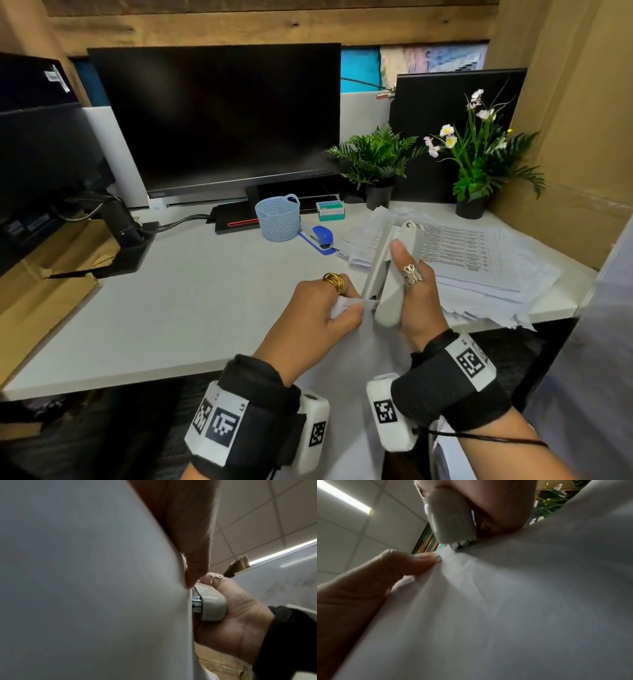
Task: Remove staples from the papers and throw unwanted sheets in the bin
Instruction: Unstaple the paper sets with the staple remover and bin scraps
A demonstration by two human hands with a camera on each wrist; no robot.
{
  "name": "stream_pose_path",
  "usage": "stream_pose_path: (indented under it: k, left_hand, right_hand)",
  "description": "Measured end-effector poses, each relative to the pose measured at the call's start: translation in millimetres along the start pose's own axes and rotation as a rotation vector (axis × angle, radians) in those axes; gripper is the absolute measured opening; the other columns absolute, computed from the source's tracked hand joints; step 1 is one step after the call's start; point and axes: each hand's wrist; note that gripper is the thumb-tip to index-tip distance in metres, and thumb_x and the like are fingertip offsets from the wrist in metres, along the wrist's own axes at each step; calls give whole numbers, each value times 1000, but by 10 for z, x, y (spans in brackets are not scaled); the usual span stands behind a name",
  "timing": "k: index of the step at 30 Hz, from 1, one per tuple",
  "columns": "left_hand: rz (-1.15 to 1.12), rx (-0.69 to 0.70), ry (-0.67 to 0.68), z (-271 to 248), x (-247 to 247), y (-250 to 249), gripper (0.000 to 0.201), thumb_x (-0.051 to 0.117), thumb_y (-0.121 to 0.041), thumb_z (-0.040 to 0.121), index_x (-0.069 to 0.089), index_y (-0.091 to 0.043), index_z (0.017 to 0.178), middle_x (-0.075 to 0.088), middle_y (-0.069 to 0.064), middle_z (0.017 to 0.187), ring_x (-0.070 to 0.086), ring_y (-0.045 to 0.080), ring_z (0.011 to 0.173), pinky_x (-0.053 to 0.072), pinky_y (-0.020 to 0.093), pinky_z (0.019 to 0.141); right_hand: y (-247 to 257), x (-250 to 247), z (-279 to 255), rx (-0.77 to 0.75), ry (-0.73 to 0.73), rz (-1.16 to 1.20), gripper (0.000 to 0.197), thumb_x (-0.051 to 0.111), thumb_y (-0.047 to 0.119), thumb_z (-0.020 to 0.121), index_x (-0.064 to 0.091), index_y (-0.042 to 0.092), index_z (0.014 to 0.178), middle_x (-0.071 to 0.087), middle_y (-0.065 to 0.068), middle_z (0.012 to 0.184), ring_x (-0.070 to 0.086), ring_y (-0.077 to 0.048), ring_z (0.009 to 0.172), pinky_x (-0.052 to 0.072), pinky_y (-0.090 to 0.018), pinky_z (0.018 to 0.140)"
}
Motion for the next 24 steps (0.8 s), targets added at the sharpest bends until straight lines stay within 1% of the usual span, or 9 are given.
stream_pose_path:
  k: [2,6,9,12,15,18,21,22,24]
  left_hand:
    - [-13,-7,11,0,-2,-5,11,59,-18,88,59,-18,77,65,0,83,56,7,72,39,10,62]
    - [-20,-1,13,0,7,4,20,61,-17,87,55,-27,71,66,-1,83,57,6,71,40,11,63]
    - [-11,-2,40,-6,4,6,20,61,-18,87,55,-27,70,66,-3,85,58,5,72,42,13,65]
    - [2,7,69,-26,-21,16,18,61,-19,88,58,-24,70,66,-6,84,58,6,74,43,14,67]
    - [18,-12,63,-53,-51,47,15,60,-22,88,60,-22,73,65,-4,84,58,6,74,44,16,67]
    - [125,-72,-11,-51,-99,156,13,59,-26,89,65,-15,86,66,-2,88,59,8,77,49,24,71]
    - [198,-146,-60,-50,-166,283,13,58,-26,89,65,-15,88,67,-3,92,60,10,80,51,28,75]
    - [220,-171,-63,-58,-187,326,13,57,-27,89,66,-16,89,67,-4,93,60,10,81,51,27,76]
    - [259,-206,-45,-79,-217,409,14,58,-29,89,68,-19,93,67,-7,96,61,9,87,49,25,80]
  right_hand:
    - [7,14,12,40,-27,21,49,65,61,70,70,19,96,73,-5,93,68,-25,92,54,-35,79]
    - [1,30,39,61,-85,25,36,58,46,76,69,18,95,73,-5,92,68,-23,91,52,-37,81]
    - [12,59,16,42,-115,-3,29,61,43,78,68,18,91,72,-4,90,68,-22,90,53,-33,76]
    - [33,91,-17,2,-105,-65,17,58,32,89,66,17,91,70,-5,89,67,-20,86,52,-24,68]
    - [43,143,-38,-9,-65,-111,21,55,32,90,66,17,97,71,-3,91,68,-17,85,52,-22,69]
    - [51,217,88,131,4,-174,35,53,46,89,67,17,101,71,-2,92,67,-16,88,52,-27,78]
    - [-29,191,421,364,4,-270,50,52,68,78,65,24,99,69,-8,101,64,-24,96,47,-36,92]
    - [-76,152,533,439,15,-335,50,53,65,79,63,23,104,67,-11,105,62,-28,98,47,-39,94]
    - [-179,60,691,555,70,-546,52,59,47,82,52,11,120,60,-15,114,58,-31,101,47,-41,92]
Point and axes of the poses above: each hand's wrist, its own z-axis towards the middle knuckle, its own x-axis out of the palm, y = z × x
